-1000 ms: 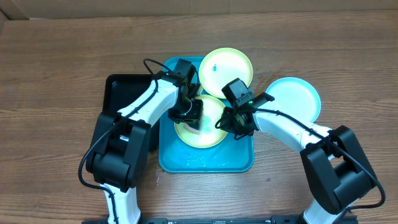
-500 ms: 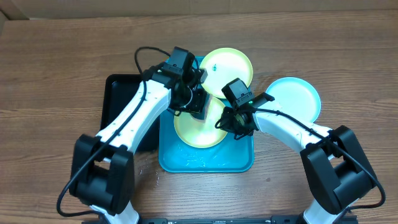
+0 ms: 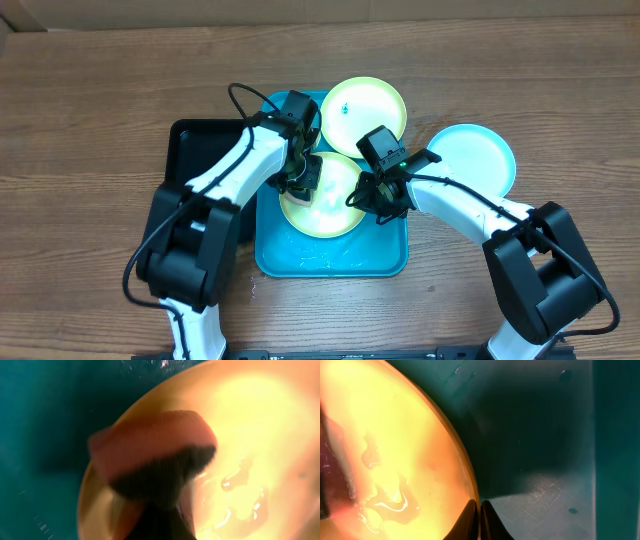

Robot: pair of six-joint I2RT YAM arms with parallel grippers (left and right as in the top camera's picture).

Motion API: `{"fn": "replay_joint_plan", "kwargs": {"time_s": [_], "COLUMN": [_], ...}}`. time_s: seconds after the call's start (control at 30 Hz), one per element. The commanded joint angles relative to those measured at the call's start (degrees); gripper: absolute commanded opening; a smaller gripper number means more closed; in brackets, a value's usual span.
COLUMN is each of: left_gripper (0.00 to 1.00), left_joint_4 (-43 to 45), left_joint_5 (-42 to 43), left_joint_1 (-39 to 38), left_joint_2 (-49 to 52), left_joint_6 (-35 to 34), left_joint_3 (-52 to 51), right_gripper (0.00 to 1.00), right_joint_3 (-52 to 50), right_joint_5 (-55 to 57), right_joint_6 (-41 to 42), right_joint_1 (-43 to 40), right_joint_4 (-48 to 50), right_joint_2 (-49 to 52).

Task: Clean dirty plates on tray and stack at the side

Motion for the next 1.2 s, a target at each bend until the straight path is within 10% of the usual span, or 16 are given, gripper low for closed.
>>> {"fn": "replay_joint_plan", "kwargs": {"time_s": [0.0, 0.33, 0.7, 1.17], "left_gripper": [0.04, 0.04, 0.04, 0.04], "left_joint_4": [-0.11, -0.61, -1.49, -0.52], "left_joint_5": [7.39, 22.67, 3.34, 2.67], "left_joint_1": [-0.22, -0.20, -0.11, -0.11], "left_joint_2": [2.38, -1.31, -9.84, -1.29], "left_joint_6": [0.74, 4.81, 1.33, 1.33], "left_joint_3": [-0.76, 1.64, 2.82, -0.72], "right_gripper": [0.04, 0.04, 0.04, 0.04], "right_joint_3": [-0.48, -0.48, -0.48, -0.48], "right_joint_5": [0.55, 0.52, 0.48, 0.52], "right_joint_6": [0.04, 0.04, 0.07, 0.07], "right_joint_1": [0.61, 0.61, 0.61, 0.61], "right_joint_4": [0.20, 0.20, 0.20, 0.24], "right_joint_2": [-0.72, -0.72, -0.74, -0.74]}}
